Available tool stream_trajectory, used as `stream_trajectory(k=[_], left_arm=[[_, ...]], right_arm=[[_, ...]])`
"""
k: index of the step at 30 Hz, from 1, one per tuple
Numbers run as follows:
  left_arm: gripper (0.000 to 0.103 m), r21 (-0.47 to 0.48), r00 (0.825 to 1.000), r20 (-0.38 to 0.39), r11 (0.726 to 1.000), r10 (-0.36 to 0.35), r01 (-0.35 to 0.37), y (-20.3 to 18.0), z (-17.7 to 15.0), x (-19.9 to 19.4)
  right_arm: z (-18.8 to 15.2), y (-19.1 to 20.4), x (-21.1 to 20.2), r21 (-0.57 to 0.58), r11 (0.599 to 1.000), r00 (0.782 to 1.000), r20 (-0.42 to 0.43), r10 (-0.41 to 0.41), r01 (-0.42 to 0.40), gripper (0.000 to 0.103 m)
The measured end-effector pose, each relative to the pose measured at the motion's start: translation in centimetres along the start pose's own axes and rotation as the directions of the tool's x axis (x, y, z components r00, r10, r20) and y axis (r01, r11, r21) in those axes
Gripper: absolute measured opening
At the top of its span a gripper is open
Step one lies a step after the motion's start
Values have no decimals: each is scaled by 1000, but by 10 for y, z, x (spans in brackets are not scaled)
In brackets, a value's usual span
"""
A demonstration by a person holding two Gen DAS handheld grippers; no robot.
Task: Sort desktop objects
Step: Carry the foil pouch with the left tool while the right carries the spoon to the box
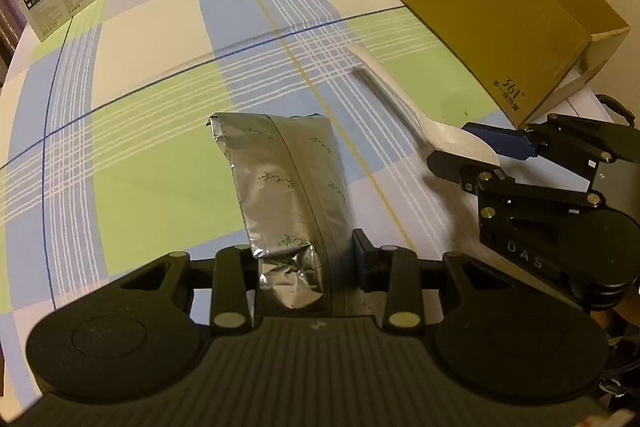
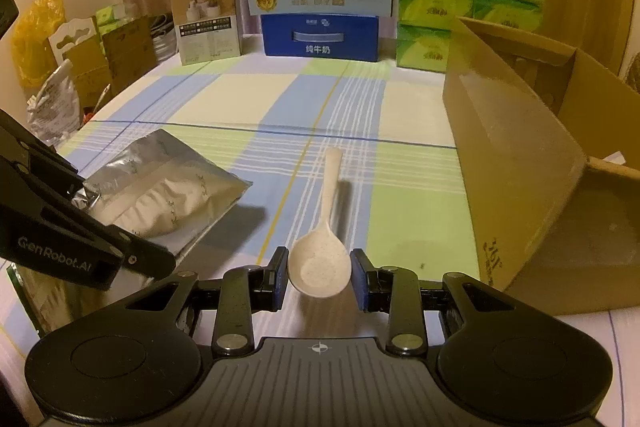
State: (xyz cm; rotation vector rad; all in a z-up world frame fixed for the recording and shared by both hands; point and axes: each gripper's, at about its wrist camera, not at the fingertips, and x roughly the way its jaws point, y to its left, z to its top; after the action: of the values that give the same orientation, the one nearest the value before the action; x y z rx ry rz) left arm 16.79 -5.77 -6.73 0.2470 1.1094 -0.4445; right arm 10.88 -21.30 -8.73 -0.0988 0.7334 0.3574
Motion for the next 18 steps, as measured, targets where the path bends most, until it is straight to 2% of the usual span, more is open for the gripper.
stream_trajectory(k=[18], left_arm=[[31, -15, 999, 51, 1000, -8, 9, -19, -9, -31]], right_arm=[[-5, 5, -38, 2, 1000, 1000, 28, -12, 12, 30]])
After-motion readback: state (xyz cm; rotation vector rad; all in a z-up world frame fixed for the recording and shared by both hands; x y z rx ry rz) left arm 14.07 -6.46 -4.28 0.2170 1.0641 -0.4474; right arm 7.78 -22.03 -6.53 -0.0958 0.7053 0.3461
